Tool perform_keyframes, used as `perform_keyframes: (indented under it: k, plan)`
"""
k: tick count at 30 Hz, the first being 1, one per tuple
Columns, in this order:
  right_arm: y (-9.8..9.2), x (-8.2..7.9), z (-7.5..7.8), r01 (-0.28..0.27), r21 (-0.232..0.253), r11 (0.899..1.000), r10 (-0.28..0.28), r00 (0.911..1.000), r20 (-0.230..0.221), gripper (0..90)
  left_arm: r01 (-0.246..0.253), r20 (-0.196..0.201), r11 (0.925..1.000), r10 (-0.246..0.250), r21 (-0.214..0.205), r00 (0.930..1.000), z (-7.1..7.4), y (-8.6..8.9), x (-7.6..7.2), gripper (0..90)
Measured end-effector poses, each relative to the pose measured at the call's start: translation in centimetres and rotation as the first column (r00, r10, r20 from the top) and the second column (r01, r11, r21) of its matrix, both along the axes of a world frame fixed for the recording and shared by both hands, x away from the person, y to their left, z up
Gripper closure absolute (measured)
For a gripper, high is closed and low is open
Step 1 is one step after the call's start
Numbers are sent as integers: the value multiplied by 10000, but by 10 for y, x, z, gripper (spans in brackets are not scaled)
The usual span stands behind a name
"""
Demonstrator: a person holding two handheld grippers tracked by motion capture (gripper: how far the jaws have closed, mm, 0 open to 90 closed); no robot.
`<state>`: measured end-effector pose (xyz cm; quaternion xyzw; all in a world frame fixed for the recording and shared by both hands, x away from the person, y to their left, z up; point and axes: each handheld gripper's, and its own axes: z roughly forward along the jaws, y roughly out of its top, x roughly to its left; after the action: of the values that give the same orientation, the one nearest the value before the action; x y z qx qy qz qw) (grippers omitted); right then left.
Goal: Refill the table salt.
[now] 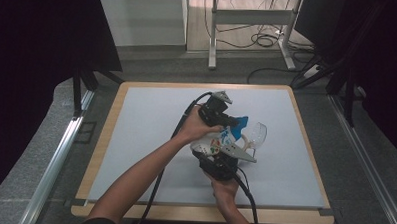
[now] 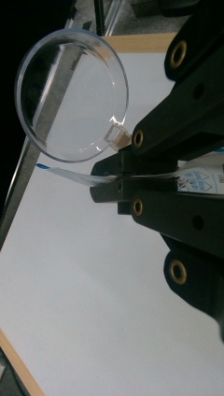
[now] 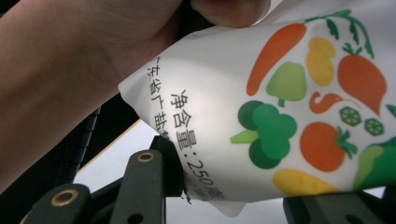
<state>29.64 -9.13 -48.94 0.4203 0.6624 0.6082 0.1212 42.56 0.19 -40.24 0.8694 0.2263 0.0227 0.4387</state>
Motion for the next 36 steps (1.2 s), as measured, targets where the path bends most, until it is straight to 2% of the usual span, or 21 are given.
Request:
perform_keyframes:
  k: [36]
  plan:
    - [0,1,0,-59,37,10000,59,10000,-26,626,16,77,9999,-17,110,10000,-1,-1,-2,897]
